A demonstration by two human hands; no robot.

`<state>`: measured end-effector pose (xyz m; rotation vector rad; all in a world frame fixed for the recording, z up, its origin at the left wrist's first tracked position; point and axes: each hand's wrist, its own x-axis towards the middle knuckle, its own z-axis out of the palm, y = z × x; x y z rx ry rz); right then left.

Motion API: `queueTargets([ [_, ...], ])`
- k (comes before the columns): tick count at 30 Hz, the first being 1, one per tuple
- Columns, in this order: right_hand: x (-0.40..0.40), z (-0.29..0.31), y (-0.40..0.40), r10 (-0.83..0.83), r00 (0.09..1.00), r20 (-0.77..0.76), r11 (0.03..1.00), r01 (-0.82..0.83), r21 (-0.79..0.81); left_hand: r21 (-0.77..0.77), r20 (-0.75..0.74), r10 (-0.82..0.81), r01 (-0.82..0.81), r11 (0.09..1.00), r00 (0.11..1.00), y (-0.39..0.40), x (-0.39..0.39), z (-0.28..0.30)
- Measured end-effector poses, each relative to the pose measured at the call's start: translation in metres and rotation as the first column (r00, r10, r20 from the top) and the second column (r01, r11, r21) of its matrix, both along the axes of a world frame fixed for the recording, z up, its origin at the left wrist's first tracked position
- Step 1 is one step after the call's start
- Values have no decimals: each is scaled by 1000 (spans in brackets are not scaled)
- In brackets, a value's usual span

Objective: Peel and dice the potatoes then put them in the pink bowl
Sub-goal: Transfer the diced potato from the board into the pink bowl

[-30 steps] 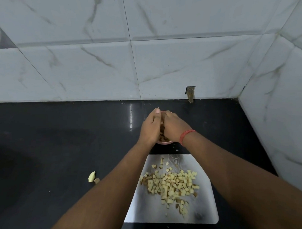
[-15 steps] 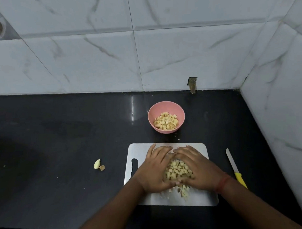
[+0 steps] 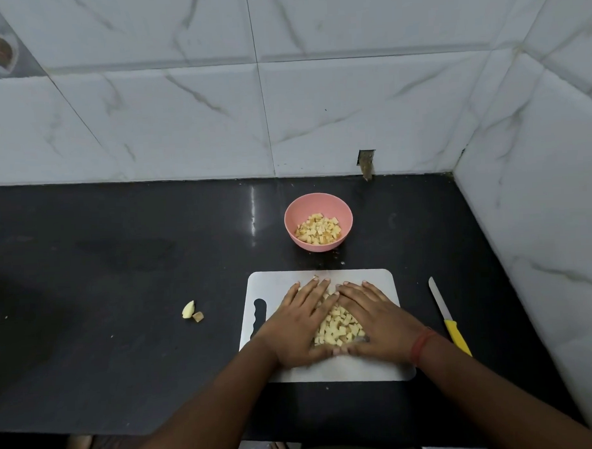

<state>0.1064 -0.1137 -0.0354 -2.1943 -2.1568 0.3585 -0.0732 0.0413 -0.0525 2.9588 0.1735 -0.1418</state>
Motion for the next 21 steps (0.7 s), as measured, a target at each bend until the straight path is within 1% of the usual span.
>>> queueTargets([
  [6,-3,-7,2,-37,999,-19,997,38,65,-23,42,31,-30,999,999,-1,-1,-9],
  [10,-6,-15,9,-64,998,-18,985,66,157,-65,165,75,-65,996,983,0,0,-19],
  [13,-10,-19,11,-105,994,-28,969,108,223,-84,215,114,-98,992,970,-2,0,-23],
  [16,-12,-21,14,-119,993,-11,952,117,281,-90,274,158,-138,986,949,-7,1,-20],
  [21,-15,-23,24,-131,991,17,942,119,314,-97,282,250,-232,968,926,-11,9,-16],
])
